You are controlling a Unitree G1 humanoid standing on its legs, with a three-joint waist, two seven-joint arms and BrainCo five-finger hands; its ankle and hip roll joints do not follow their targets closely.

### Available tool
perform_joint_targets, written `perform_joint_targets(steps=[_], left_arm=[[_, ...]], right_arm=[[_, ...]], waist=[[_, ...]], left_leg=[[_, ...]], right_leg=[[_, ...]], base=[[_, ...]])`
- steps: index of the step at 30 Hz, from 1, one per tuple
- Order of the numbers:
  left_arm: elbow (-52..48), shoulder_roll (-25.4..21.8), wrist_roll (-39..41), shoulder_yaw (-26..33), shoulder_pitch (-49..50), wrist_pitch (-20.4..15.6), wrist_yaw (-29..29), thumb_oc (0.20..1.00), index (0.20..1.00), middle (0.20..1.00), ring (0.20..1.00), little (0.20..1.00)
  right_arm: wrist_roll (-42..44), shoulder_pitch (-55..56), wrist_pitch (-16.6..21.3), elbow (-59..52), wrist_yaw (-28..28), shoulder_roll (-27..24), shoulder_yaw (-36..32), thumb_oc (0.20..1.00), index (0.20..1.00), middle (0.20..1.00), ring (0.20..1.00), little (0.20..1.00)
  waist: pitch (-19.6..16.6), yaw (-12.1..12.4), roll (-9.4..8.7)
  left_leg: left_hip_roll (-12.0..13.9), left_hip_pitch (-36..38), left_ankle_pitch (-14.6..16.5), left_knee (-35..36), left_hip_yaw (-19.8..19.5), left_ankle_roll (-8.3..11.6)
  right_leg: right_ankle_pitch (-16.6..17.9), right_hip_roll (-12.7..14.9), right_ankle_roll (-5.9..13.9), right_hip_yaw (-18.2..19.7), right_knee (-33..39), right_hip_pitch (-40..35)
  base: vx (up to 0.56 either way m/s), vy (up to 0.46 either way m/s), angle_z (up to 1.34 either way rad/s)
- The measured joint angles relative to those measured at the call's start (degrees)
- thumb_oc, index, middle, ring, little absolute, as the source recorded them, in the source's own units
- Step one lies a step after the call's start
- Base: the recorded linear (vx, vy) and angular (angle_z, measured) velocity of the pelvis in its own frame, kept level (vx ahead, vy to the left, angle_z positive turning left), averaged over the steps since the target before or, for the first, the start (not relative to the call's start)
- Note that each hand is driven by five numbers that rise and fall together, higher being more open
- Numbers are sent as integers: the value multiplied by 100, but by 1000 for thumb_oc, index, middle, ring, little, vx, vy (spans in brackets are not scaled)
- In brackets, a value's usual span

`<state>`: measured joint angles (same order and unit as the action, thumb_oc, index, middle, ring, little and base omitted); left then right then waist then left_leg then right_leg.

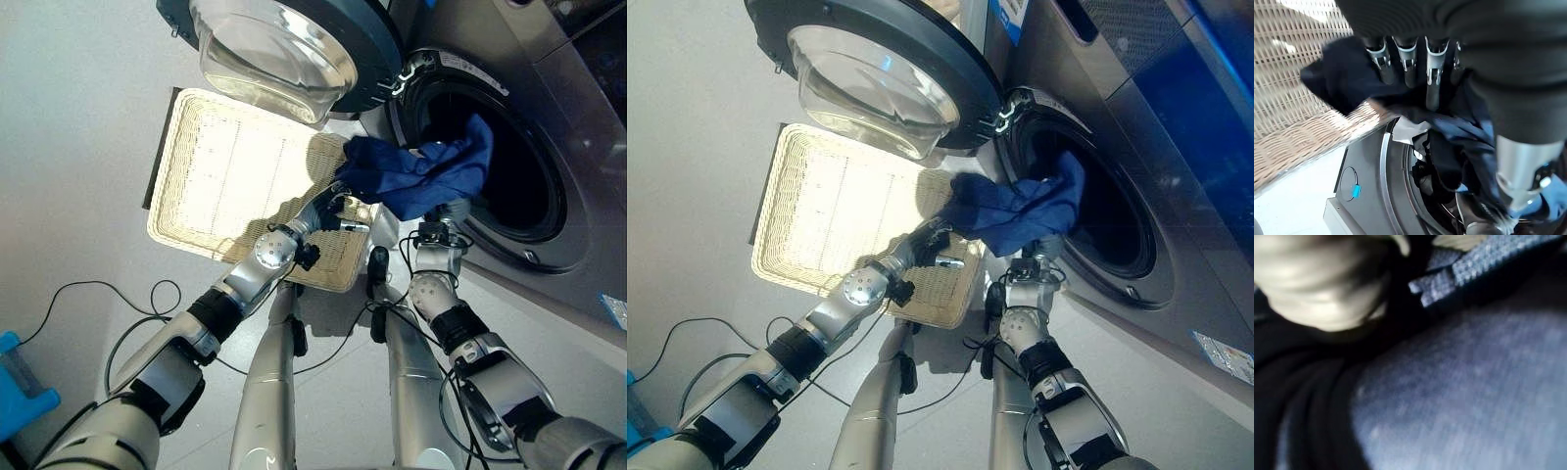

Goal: Put the clothes into the washing machine.

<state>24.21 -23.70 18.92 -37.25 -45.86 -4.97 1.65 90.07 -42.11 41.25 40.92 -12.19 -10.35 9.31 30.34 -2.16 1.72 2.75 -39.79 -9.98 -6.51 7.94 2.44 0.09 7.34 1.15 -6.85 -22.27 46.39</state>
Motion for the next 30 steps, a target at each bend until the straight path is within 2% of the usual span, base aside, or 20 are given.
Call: perform_joint_targets(steps=[4,5,8,11,14,19,22,28,30], left_arm=[[2,-11,6,-1,-7,-99,-4,1000,1000,1000,1000,1000],[2,-16,20,-4,-23,-134,-4,1000,1000,1000,1000,1000],[2,-35,50,-67,-54,-224,-3,1000,1000,1000,1000,1000],[-23,-109,111,-342,-226,-222,1,1000,1000,1000,1000,1000],[-94,-207,232,-453,-296,-212,-3,1000,1000,1000,1000,1000],[-604,-628,328,-653,-275,-190,-36,1000,1000,1000,1000,1000],[-721,-686,332,-660,-250,-183,-46,1000,1000,1000,1000,1000],[-786,-822,495,-805,-284,-184,-57,1000,1000,1000,1000,1000],[-940,-912,517,-880,-251,-183,-70,1000,1000,1000,1000,1000]], right_arm=[[866,-143,-183,344,-155,-41,-297,200,200,200,200,200],[1407,-286,-367,594,-329,-83,-463,200,200,200,200,200],[2119,-533,-781,832,-409,-156,-939,200,200,200,200,200],[2276,-989,-1066,1155,-70,-424,-1313,200,200,200,200,200],[2312,-1339,-1109,1158,302,-691,-1313,200,200,200,200,200],[2313,-1646,-1004,1050,632,-1229,-1315,200,200,200,200,200],[2314,-1678,-941,885,787,-1426,-1314,200,200,200,200,200],[2317,-1817,-687,760,1007,-1629,-1315,200,200,200,200,200],[2344,-1820,-404,647,1015,-1623,-1328,200,200,200,200,200]], waist=[[-1,6,6],[1,21,33],[13,36,152],[20,170,319],[27,174,344],[27,212,344],[27,237,344],[28,278,344],[30,293,349]], left_leg=[[2,2,0,0,0,0],[1,2,-1,0,-2,0],[-1,5,-3,-2,-12,-1],[0,7,-10,-8,-29,-6],[-7,1,-20,-9,-47,-15],[-21,-25,-23,-9,-99,-20],[-28,-35,-26,-8,-112,-23],[-39,-58,-28,-10,-137,-27],[-41,-86,-28,-16,-151,-27]], right_leg=[[0,0,0,0,-1,-1],[0,2,0,-1,-3,-4],[1,6,-2,-10,-7,-15],[3,7,-6,-25,-21,-22],[2,20,-6,-46,-32,-22],[-4,40,-3,-99,-31,-28],[-5,57,-4,-140,-27,-29],[-5,68,-3,-165,-23,-23],[-5,72,-3,-176,-20,-3]], base=[[0,0,0],[0,0,0],[10,-30,1],[7,-52,1],[-2,-34,3],[4,-46,4],[6,-46,3],[6,-33,2],[0,0,0]])
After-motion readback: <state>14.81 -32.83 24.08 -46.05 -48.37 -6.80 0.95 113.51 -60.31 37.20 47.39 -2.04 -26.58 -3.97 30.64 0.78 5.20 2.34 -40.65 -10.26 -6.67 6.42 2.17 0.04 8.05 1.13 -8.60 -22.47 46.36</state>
